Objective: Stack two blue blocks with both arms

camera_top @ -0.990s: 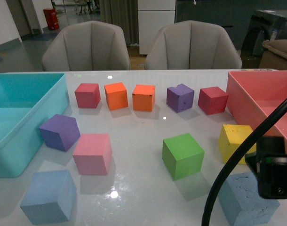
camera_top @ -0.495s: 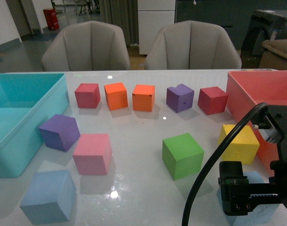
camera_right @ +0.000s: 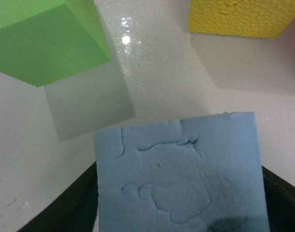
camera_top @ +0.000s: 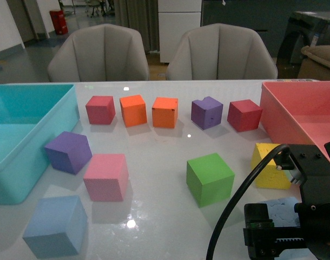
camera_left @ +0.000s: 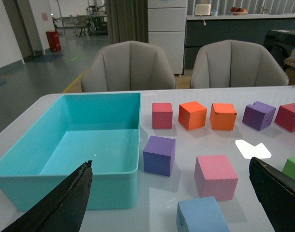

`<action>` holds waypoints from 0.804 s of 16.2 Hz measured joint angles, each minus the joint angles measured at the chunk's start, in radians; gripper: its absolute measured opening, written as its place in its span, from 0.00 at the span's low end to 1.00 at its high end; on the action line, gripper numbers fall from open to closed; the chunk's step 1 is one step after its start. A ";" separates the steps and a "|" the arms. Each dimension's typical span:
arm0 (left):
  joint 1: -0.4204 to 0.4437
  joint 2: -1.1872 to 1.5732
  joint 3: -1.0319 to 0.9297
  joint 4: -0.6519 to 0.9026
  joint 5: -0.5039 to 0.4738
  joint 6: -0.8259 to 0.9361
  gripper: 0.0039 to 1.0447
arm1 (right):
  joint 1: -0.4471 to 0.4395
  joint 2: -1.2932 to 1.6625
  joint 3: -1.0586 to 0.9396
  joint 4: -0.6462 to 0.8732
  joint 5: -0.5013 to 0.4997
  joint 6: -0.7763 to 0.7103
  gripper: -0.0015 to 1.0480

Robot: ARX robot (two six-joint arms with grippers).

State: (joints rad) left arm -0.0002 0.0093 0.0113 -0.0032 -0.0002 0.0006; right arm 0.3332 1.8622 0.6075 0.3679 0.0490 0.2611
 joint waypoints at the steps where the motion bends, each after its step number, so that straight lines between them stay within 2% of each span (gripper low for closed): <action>1: 0.000 0.000 0.000 0.000 0.000 0.000 0.94 | 0.000 -0.015 -0.013 -0.001 0.004 0.000 0.76; 2: 0.000 0.000 0.000 0.000 0.000 0.000 0.94 | 0.000 -0.042 -0.027 -0.011 0.005 0.000 0.64; 4: 0.000 0.000 0.000 0.000 0.000 0.000 0.94 | 0.000 -0.104 -0.045 -0.027 0.013 -0.010 0.53; 8: 0.000 0.000 0.000 0.000 0.000 0.000 0.94 | 0.008 -0.272 -0.002 -0.129 0.046 -0.058 0.48; 10: 0.000 0.000 0.000 0.000 0.000 0.000 0.94 | 0.022 -0.229 0.123 -0.146 0.057 -0.093 0.48; 13: 0.000 0.000 0.000 0.000 0.000 0.000 0.94 | 0.040 -0.047 0.366 -0.175 0.015 -0.123 0.47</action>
State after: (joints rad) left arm -0.0002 0.0093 0.0113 -0.0032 -0.0002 0.0002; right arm 0.3737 1.8153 0.9733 0.1932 0.0643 0.1383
